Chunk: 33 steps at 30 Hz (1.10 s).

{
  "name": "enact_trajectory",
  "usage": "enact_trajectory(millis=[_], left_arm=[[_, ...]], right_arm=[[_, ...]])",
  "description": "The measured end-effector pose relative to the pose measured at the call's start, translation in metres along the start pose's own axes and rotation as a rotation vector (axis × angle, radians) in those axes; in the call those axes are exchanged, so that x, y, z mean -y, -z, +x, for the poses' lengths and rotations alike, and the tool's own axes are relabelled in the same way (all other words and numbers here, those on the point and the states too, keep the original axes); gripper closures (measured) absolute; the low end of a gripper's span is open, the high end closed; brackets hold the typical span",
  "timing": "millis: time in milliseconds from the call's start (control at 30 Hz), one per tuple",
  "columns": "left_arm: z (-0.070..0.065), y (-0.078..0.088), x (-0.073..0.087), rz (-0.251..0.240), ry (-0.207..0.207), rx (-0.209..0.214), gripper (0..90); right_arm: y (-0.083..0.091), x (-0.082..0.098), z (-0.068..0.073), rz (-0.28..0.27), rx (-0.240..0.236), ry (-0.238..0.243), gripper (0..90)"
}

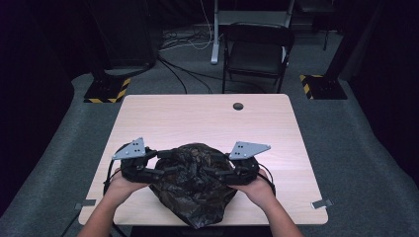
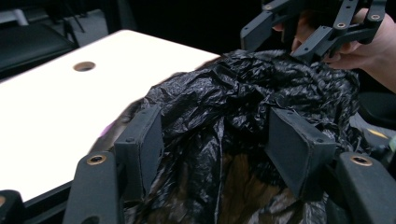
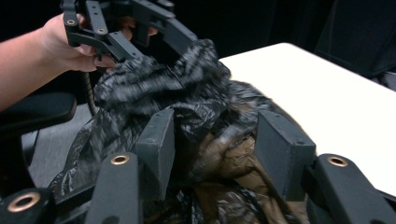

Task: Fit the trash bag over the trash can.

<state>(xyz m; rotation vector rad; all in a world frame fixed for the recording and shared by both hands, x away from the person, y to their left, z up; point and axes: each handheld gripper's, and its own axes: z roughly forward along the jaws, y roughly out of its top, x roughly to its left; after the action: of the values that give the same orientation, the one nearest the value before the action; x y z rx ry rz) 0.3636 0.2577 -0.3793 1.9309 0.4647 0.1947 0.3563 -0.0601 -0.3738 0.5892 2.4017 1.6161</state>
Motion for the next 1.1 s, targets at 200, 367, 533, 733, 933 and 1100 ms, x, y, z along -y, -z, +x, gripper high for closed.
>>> enact_trajectory(millis=[200,367,533,733,933,1100], left_arm=[[-0.006,-0.013,0.006,0.055,-0.019,0.037,36.9],[-0.009,-0.018,0.014,0.084,-0.026,0.06,37.7],[-0.011,-0.021,0.021,0.11,-0.031,0.082,38.2],[-0.012,-0.026,0.024,0.132,-0.031,0.093,38.2],[-0.014,-0.032,0.024,0.157,-0.039,0.089,38.4],[-0.014,-0.036,0.024,0.161,-0.036,0.073,38.6]], right_arm=[[-0.013,0.002,0.008,0.051,-0.039,0.032,47.4],[-0.023,0.009,0.011,0.083,-0.052,0.034,48.6],[-0.03,0.012,0.014,0.124,-0.058,0.049,49.8],[-0.039,0.014,0.015,0.189,-0.049,0.067,50.4],[-0.05,0.02,0.011,0.234,-0.02,0.101,50.6],[-0.05,0.02,0.005,0.227,-0.024,0.118,51.7]])
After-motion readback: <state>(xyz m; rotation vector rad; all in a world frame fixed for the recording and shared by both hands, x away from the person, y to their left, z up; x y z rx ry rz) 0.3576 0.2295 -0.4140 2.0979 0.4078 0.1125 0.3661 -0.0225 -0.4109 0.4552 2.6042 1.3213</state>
